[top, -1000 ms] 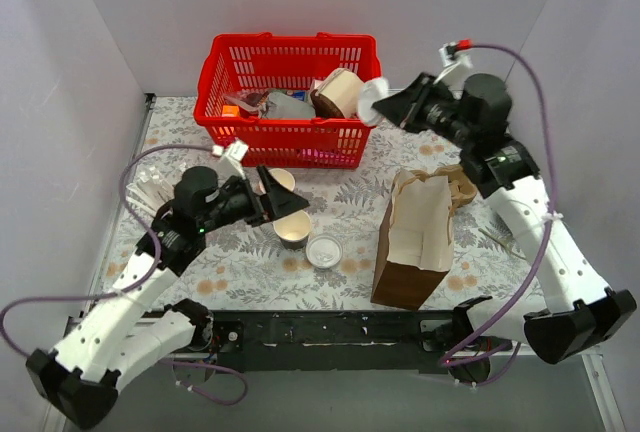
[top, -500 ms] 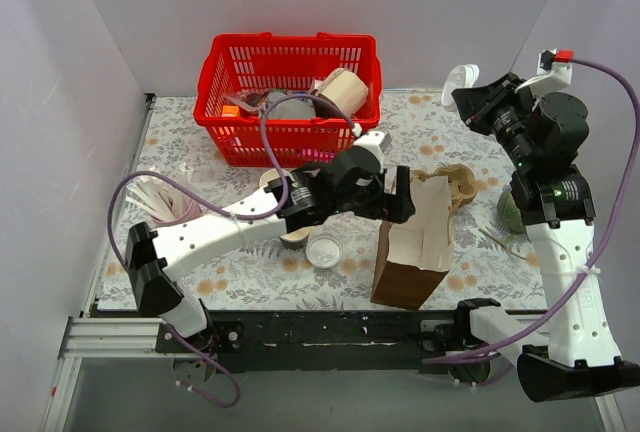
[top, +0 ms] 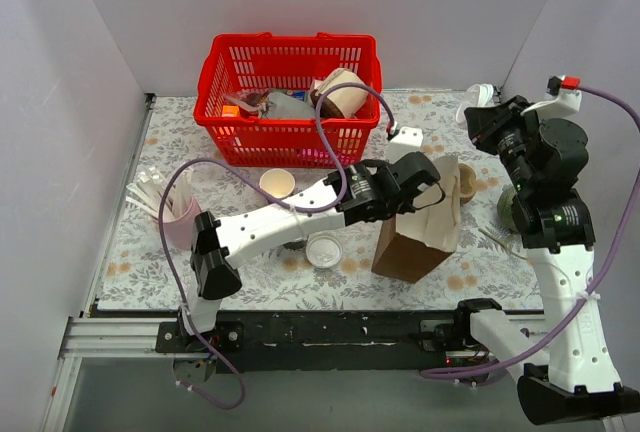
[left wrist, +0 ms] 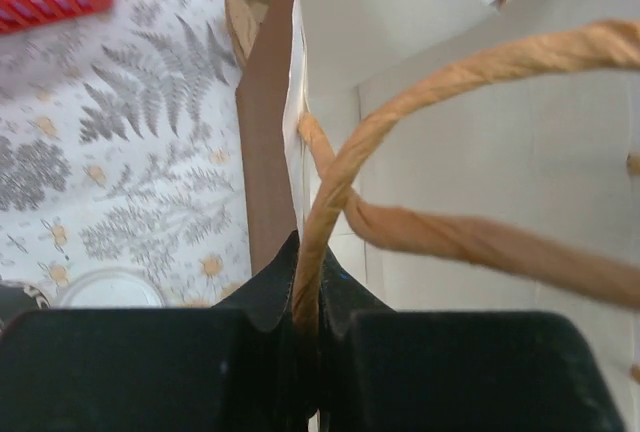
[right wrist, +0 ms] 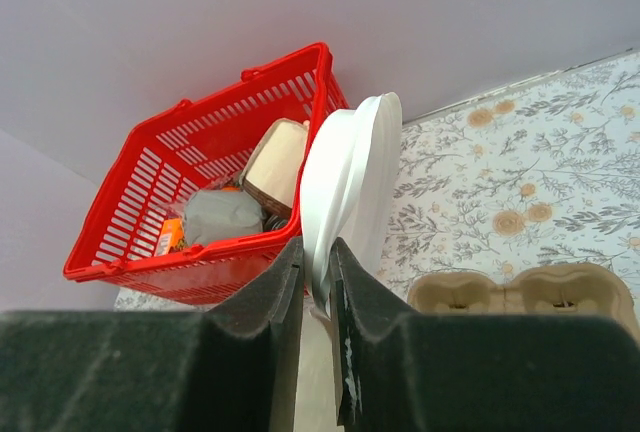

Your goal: Pack the takeout coffee

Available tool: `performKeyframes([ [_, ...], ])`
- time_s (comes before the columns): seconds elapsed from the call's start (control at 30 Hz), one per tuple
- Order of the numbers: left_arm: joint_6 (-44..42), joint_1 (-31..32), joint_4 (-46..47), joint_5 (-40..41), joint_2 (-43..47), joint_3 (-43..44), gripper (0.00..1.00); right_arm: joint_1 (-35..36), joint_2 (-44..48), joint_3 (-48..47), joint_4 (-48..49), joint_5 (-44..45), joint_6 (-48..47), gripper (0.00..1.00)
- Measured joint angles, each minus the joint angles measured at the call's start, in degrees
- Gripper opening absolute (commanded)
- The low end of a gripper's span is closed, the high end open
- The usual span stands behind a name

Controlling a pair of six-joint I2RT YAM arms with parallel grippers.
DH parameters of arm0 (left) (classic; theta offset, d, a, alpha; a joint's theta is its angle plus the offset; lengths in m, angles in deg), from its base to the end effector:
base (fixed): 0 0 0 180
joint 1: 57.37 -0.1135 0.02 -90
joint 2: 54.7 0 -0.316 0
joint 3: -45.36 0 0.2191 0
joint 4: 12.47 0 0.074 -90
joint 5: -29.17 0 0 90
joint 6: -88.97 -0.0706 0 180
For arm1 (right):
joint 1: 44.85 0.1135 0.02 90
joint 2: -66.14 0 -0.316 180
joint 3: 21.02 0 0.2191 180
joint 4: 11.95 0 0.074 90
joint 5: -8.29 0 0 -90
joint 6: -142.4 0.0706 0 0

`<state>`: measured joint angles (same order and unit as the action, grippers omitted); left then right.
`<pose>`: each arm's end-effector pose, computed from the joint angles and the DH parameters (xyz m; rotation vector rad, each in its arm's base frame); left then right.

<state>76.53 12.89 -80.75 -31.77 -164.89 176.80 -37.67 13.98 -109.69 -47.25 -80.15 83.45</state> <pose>0.1761 -0.3892 0.3902 -0.3912 2.3443 -0.7244 0.1459 0.0164 0.4965 0.3464 1.5331 0.5054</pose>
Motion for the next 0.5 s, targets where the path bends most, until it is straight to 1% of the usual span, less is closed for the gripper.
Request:
performKeyframes([
  [0.13,1.7,-2.8,-3.0,4.7,-5.0,6.9,0.0,0.0,4.7,1.2,-0.1,1.9,-0.3,0.22],
  [0.2,2.4,-4.3,-3.6,6.2,-5.9,7.6,0.0,0.0,5.7,1.2,0.1,2.6,-0.5,0.21],
  [0.3,2.5,-6.7,-3.6,7.0,-4.6,4.9,0.0,0.0,6.3,1.2,0.9,2.8,-0.9,0.21],
  [0.37,2.6,-8.0,-1.9,6.6,-2.0,0.5,0.0,0.0,5.6,1.2,1.1,2.8,-1.0,0.21],
  [0.5,1.4,-11.1,1.0,3.8,2.6,-5.6,0.0,0.0,3.8,1.2,1.1,2.7,-1.2,0.21],
])
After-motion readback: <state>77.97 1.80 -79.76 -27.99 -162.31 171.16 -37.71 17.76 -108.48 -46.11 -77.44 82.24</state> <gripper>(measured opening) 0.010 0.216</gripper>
